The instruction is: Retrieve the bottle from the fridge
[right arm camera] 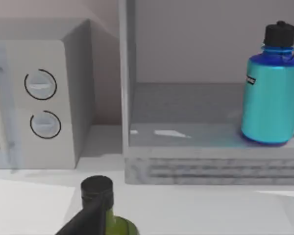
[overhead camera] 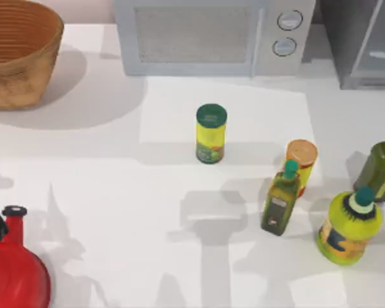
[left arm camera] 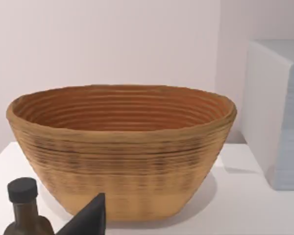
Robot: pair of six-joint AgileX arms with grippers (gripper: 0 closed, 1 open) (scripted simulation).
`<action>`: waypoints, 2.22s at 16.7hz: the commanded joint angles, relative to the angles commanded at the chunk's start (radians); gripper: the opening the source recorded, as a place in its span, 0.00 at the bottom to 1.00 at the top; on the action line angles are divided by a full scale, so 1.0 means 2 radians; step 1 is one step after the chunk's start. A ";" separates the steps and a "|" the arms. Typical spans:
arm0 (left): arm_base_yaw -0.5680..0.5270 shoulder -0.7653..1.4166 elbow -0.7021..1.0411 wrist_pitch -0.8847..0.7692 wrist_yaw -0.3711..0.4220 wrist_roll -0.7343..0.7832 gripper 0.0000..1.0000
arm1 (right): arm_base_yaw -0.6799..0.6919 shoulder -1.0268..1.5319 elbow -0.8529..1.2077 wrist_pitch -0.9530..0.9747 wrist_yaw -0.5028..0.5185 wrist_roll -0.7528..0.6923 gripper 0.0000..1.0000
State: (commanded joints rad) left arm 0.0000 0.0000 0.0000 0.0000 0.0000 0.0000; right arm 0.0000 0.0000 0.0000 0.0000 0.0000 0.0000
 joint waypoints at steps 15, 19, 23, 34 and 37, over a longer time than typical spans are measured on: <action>0.000 0.000 0.000 0.000 0.000 0.000 1.00 | -0.132 0.441 0.046 0.403 -0.130 0.004 1.00; 0.000 0.000 0.000 0.000 0.000 0.000 1.00 | -0.187 0.644 0.058 0.566 -0.182 0.007 1.00; 0.000 0.000 0.000 0.000 0.000 0.000 1.00 | -0.233 0.791 0.074 0.700 -0.225 0.009 1.00; 0.000 0.000 0.000 0.000 0.000 0.000 1.00 | -0.265 0.895 0.090 0.808 -0.256 0.009 1.00; 0.000 0.000 0.000 0.000 0.000 0.000 1.00 | -0.259 0.907 0.109 0.801 -0.250 0.007 1.00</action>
State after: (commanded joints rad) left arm 0.0000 0.0000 0.0000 0.0000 0.0000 0.0000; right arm -0.5186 1.8135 0.2179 1.6028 -0.5003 0.0146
